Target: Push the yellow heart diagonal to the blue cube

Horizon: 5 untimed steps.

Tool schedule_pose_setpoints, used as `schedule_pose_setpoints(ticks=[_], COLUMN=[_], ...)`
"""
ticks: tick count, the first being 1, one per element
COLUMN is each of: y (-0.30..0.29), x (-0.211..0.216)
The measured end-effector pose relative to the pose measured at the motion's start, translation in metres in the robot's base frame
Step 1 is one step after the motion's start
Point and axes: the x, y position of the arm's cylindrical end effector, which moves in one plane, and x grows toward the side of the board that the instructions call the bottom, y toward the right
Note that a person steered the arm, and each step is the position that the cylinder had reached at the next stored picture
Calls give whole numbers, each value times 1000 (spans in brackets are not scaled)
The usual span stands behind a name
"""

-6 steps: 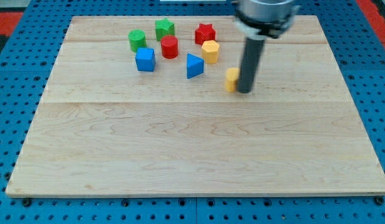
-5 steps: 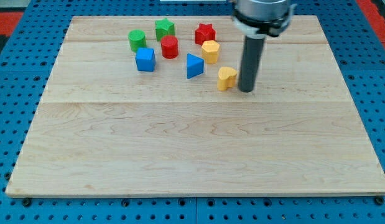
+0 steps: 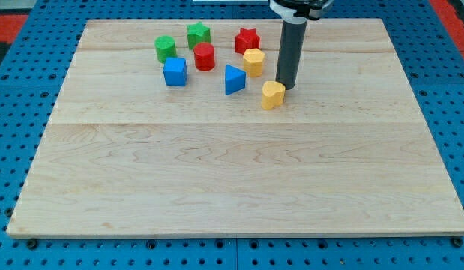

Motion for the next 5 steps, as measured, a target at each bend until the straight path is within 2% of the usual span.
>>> schedule_pose_setpoints(ticks=[1, 3, 4, 5], y=[-33, -4, -74, -113], x=[40, 55, 75, 82])
